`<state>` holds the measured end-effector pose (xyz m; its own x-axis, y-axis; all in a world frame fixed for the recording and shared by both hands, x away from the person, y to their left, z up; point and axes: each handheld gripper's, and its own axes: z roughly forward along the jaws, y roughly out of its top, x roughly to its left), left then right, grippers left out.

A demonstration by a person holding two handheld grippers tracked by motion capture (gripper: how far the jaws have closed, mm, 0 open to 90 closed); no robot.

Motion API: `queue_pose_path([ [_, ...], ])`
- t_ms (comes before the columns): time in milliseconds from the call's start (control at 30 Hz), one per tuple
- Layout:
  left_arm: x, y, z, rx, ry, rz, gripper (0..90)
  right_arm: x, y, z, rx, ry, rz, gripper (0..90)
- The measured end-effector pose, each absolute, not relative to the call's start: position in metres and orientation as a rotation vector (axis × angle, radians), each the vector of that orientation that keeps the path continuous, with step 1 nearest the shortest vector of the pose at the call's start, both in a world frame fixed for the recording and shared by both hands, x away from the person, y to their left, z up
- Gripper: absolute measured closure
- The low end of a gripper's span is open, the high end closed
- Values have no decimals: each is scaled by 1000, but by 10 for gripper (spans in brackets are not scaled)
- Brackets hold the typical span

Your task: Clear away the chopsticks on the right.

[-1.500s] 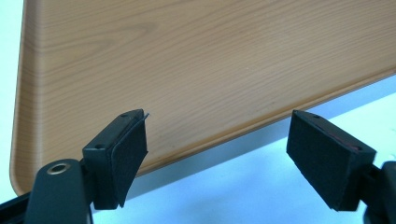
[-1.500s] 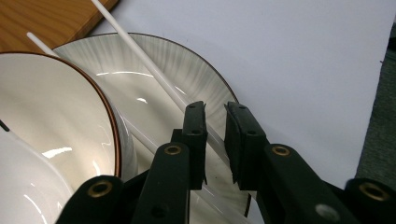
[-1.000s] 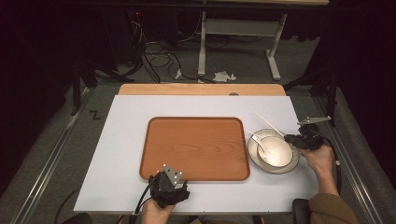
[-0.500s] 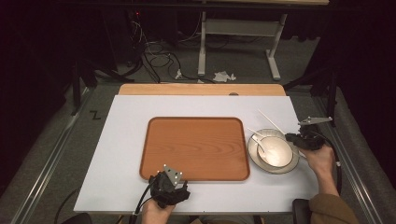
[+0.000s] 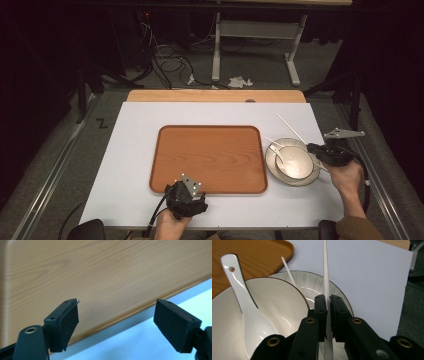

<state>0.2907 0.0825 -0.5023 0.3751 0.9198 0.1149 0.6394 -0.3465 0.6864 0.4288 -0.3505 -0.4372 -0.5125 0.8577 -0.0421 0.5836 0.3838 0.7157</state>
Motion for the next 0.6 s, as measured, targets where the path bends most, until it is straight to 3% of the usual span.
queue_pose_path([
  [600, 305, 71, -495, 2048, 1228, 634, 205, 379, -335, -419, 1292, 2145, 1076, 850],
])
